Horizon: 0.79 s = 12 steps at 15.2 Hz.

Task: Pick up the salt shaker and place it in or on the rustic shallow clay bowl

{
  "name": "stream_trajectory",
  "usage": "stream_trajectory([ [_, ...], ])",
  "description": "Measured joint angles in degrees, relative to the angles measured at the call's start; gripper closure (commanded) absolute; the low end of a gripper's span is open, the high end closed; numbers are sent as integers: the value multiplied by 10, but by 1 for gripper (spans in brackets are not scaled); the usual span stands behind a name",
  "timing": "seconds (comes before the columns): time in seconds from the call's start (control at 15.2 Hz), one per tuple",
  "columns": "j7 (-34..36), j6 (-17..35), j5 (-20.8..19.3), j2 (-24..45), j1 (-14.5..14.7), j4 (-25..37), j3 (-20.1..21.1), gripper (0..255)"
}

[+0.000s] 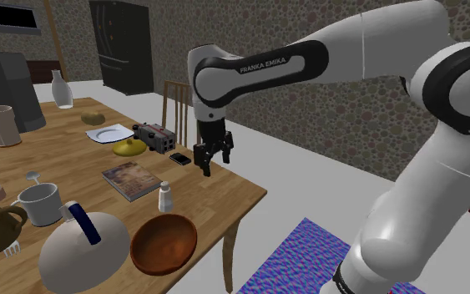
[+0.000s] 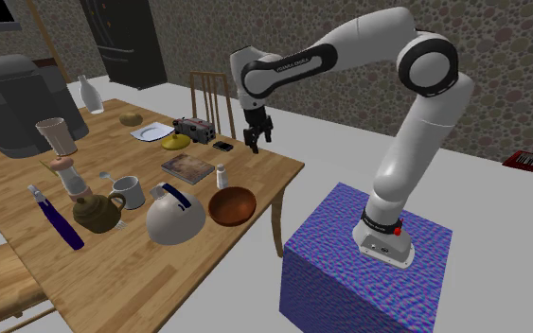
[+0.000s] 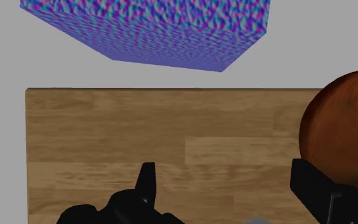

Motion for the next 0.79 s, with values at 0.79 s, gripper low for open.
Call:
stream_trajectory([
  [0.79, 97, -29, -99, 303, 61, 291, 24, 0],
])
